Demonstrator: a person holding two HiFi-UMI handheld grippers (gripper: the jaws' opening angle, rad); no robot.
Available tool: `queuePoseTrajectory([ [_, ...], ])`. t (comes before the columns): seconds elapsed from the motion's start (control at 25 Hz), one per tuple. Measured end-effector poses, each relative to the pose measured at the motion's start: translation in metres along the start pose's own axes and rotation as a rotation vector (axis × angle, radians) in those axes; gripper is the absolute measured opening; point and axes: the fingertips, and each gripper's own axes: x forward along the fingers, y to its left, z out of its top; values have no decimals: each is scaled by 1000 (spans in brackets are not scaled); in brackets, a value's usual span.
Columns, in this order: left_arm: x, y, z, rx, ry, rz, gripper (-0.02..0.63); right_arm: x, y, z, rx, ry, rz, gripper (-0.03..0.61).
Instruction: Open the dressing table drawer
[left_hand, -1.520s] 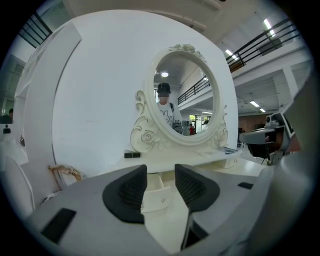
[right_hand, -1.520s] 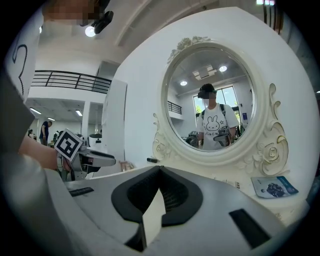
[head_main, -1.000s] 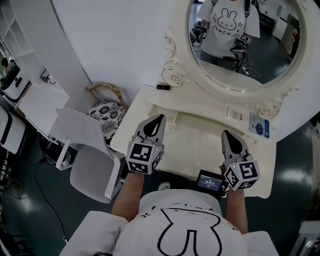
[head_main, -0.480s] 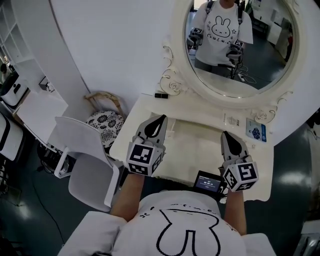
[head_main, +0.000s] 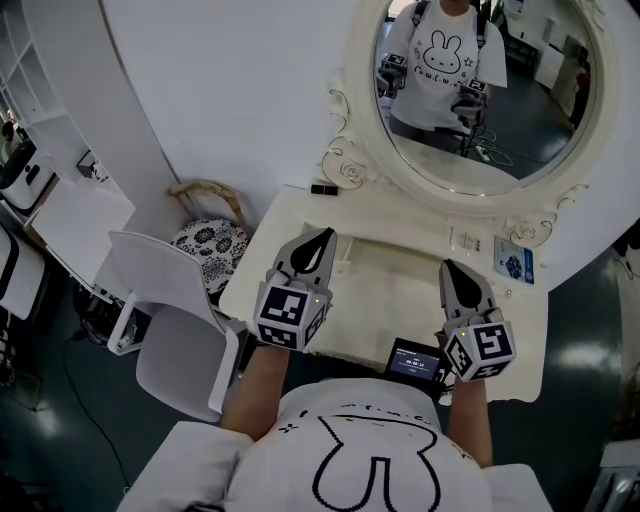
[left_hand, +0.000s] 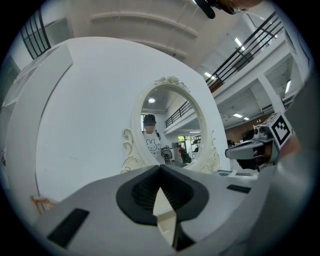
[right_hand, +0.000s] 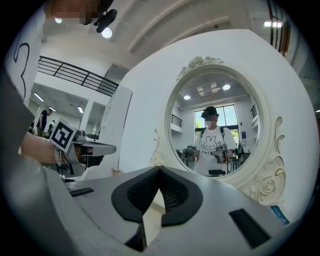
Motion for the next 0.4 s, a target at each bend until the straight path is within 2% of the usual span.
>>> queuePoseTrajectory([
  [0.4,3,-4,-3,-5,1,-12,17,1,-1,-2,3,1,-1,12],
])
